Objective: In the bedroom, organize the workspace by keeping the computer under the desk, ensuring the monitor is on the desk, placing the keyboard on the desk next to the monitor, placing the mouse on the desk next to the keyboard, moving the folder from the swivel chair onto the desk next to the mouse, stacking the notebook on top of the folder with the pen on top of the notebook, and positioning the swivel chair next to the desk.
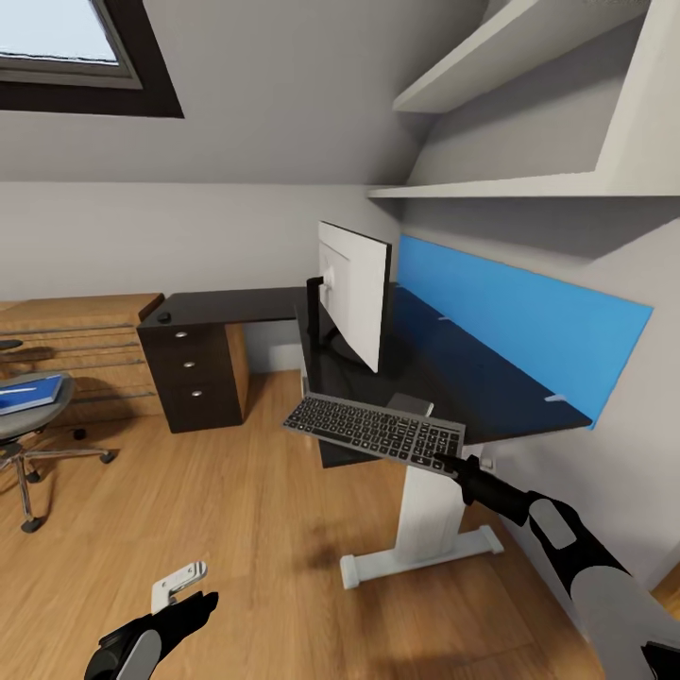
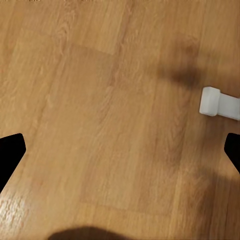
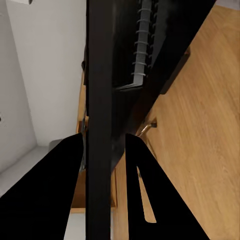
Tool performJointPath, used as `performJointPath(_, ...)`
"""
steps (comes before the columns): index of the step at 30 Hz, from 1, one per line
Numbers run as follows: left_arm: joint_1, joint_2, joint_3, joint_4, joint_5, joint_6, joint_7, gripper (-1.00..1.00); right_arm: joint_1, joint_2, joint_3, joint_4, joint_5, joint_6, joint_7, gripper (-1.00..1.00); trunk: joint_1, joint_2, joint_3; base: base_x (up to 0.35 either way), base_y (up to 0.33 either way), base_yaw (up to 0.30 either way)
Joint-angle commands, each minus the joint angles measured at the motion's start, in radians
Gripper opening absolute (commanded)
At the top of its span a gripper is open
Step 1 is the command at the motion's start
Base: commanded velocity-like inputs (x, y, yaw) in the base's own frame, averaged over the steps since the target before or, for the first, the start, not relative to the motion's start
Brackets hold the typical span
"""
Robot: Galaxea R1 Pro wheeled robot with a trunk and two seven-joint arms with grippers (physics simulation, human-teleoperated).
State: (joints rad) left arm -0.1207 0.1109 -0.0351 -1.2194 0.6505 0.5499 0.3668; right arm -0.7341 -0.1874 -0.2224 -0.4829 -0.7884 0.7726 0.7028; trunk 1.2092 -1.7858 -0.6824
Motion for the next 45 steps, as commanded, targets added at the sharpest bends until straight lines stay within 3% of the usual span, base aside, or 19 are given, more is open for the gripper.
performJointPath(1, -0.001, 0.001, -0.002, -0.001, 0.011, 0.001, 0.01, 1.0, -0.001, 0.0, -0.003, 0.001, 0.007, 0.002, 0.002, -1.0, -0.004, 0.007, 0.002, 0.0, 0.0, 0.0)
performJointPath(14, -0.001, 0.001, 0.0, 0.007, 0.011, 0.002, 0.012, 1.0, -0.001, 0.001, -0.001, -0.001, 0.004, 0.001, 0.016, -1.0, -0.054, 0.098, 0.043, 0.0, 0.0, 0.0)
performJointPath(26, -0.001, 0.002, 0.0, 0.008, 0.009, 0.002, 0.016, 1.0, -0.001, -0.003, 0.002, 0.004, 0.005, 0.002, 0.028, -1.0, -0.054, 0.098, 0.043, 0.0, 0.0, 0.0)
performJointPath(30, -0.001, 0.001, 0.0, 0.008, 0.009, 0.002, 0.017, 1.0, 0.001, -0.004, 0.003, 0.022, 0.008, 0.001, 0.089, -1.0, -0.054, 0.098, 0.043, 0.0, 0.0, 0.0)
performJointPath(36, -0.001, 0.001, -0.002, 0.008, 0.009, 0.002, 0.017, 1.0, 0.001, -0.001, 0.006, 0.03, 0.011, -0.003, 0.105, -1.0, -0.054, 0.098, 0.043, 0.0, 0.0, 0.001)
performJointPath(45, -0.001, 0.0, -0.002, 0.008, 0.009, 0.002, 0.017, 1.0, 0.002, 0.003, 0.038, 0.03, 0.011, -0.004, 0.106, -1.0, -0.054, 0.098, 0.05, 0.0, 0.0, 0.164)
